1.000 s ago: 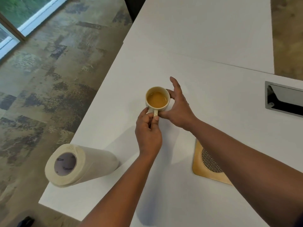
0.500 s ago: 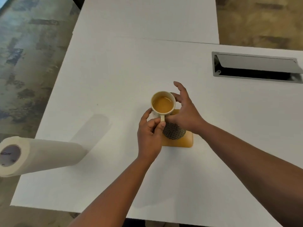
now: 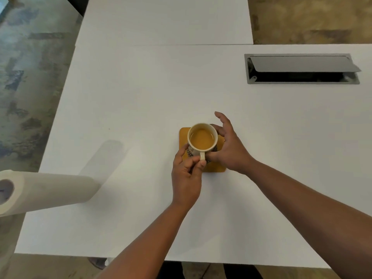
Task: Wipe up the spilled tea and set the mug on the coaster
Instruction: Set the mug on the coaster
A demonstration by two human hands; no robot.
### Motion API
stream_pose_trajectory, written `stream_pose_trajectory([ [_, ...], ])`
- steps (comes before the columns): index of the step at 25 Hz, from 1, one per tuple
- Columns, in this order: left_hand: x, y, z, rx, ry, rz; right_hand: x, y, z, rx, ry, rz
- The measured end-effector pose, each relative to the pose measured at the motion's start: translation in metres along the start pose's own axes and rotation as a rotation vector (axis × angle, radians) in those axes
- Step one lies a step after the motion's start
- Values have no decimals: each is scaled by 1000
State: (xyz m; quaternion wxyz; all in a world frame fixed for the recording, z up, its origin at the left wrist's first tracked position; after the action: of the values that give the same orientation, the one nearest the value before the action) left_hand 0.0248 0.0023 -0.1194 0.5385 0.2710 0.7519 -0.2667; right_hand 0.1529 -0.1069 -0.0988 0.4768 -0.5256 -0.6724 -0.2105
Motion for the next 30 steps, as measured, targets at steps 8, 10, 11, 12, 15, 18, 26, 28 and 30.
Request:
stream_pose_trajectory([
  [8, 0, -2, -4, 11, 11, 17, -2, -4, 0, -10, 8, -23],
  [10, 0, -1, -4, 18, 13, 0, -3, -5, 0, -7, 18, -24],
  [11, 1, -1, -4, 18, 16, -4, -3, -5, 0, -6, 22, -29],
  [12, 1, -1, -4, 19, 23, -5, -2, -6, -1, -6, 22, -34],
  [15, 2, -1, -4, 20, 31, -12, -1, -6, -1, -3, 18, -41],
  [18, 2, -2, -4, 28, 33, -1, -2, -8, -1, -2, 15, -43],
  [26, 3, -3, -6, 39, 57, 21, -4, -11, -1, -2, 11, -42],
  [28, 4, -2, -6, 45, 47, 19, -6, -11, -1, -1, 4, -37],
  [30, 5, -1, -6, 54, 36, 5, -7, -11, 0, 1, -10, -48],
])
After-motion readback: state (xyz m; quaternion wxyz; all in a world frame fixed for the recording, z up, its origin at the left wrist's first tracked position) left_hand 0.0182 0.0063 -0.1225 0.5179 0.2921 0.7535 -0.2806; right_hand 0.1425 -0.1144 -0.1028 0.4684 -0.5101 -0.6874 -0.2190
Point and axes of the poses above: each hand's wrist, its own y-axis towards the middle knuckle, its own z-axis out of the palm, x = y × z, the point moved 6 cm from there along y, towards the middle knuckle, and after that the axes turned 12 degrees about -x, right-handed, at the moved point
